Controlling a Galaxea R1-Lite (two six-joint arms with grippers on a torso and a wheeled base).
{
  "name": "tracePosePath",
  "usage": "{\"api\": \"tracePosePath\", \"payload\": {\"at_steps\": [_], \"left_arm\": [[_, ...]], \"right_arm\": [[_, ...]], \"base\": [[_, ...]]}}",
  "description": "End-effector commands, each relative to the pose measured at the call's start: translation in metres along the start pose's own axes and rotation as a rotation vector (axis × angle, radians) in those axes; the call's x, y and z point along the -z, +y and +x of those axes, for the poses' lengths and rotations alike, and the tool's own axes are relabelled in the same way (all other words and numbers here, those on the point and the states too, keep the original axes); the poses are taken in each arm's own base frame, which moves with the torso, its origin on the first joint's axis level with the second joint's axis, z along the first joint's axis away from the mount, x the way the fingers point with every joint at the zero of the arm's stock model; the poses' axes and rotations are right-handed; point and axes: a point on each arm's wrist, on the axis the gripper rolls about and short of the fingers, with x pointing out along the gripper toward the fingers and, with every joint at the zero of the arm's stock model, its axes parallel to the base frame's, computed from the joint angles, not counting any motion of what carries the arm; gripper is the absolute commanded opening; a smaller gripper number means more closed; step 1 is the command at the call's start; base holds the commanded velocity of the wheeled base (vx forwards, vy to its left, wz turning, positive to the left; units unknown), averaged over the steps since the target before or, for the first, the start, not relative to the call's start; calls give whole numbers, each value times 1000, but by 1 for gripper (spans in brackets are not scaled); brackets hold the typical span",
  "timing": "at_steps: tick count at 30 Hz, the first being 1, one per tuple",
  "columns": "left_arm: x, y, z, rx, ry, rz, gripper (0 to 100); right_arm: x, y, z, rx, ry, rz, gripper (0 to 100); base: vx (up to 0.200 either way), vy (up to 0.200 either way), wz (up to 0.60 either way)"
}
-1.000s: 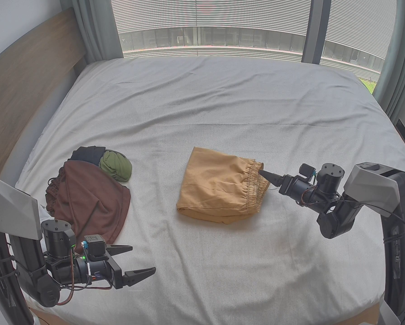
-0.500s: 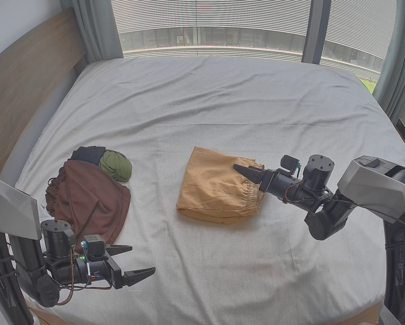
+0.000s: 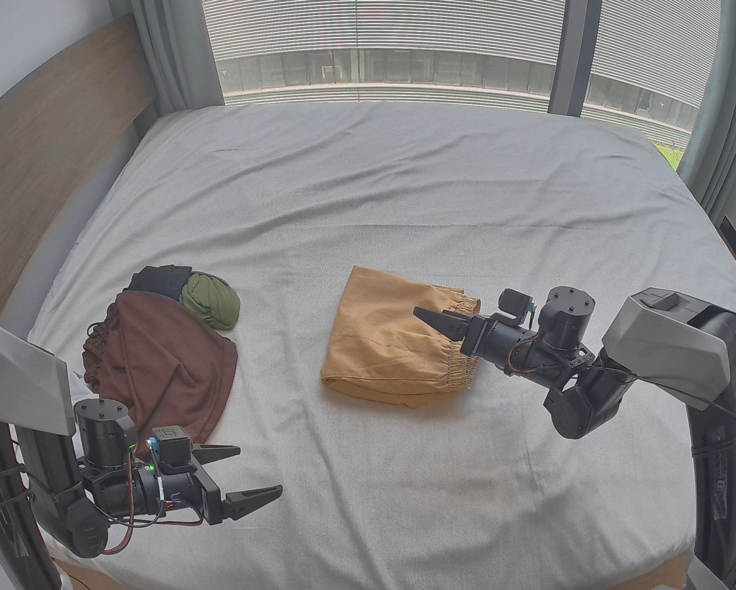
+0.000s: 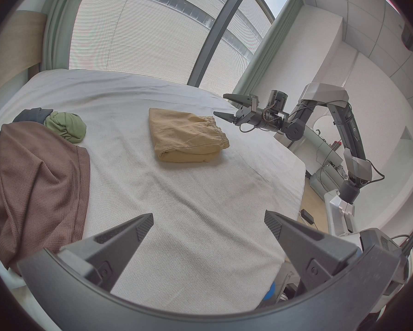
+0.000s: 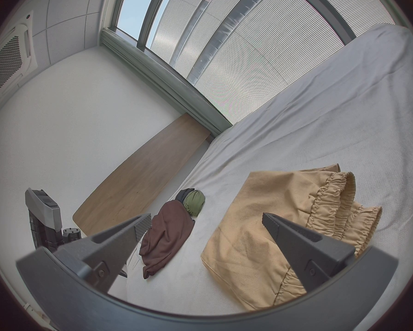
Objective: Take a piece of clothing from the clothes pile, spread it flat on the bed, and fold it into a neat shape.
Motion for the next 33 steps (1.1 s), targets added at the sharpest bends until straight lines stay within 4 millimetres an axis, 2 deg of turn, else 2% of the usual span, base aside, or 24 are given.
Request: {"api": "tracePosePath", "payload": {"at_steps": [1, 10, 12, 19, 24, 29, 32, 33], "left_arm": [[-1, -1, -1, 0, -2, 3, 100], [-2, 0, -1, -3, -11, 5, 100], [-2, 2, 0, -5, -9, 3, 100], [-1, 2, 0, -6, -5, 0, 100], [-1, 1, 0, -4, -7, 2, 100], [-2, 1, -1, -5, -9, 3, 100], [-2, 0, -2, 3, -12, 2, 100], [-3, -1, -2, 18, -13, 3, 100]], "right_arm": [[9, -8, 2, 10, 14, 10, 100], [15, -17, 3, 40, 9, 17, 100], [26, -29, 7, 50, 20, 27, 100], [46, -49, 8, 81, 41, 48, 100], [50, -61, 8, 123, 11, 45, 100], [49, -63, 7, 133, 4, 44, 100], [41, -54, 5, 125, -6, 38, 100], [31, -45, 3, 113, -24, 26, 100]], "base": [[0, 0, 0], [0, 0, 0], [0, 0, 0], [0, 0, 0], [0, 0, 0], [0, 0, 0], [0, 0, 0], [0, 0, 0]]}}
